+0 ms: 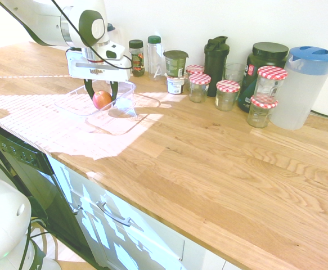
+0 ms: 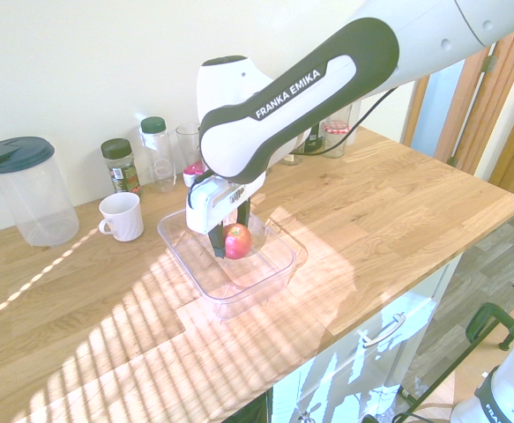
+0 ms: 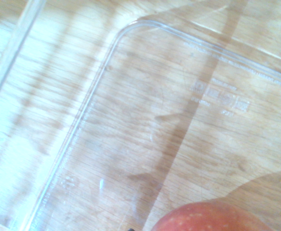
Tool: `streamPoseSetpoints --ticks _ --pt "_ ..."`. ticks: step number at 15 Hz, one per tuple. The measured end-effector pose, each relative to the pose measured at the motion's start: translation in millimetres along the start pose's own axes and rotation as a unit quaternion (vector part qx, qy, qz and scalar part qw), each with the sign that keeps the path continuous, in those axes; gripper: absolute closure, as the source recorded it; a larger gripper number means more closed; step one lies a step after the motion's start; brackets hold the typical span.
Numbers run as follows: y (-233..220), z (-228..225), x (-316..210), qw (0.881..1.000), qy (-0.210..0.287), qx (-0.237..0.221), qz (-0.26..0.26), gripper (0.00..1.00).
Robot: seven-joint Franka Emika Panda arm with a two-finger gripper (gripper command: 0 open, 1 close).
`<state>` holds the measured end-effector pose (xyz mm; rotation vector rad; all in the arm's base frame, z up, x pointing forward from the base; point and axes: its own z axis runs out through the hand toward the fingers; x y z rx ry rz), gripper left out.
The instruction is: Put the apple into the container
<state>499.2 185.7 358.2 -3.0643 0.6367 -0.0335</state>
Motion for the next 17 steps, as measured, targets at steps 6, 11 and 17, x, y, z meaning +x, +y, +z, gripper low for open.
streamPoseSetpoints --ticks 6,11,17 --pt "-8.6 -0.6 -1.5 1.0 0.004 -0.001 -0.004 0.0" --pt "-16.1 -20.0 7.2 1.0 0.005 0.0 -0.003 0.0" --pt "105.6 -151.5 83.4 0.993 0.007 -0.024 0.118 0.0"
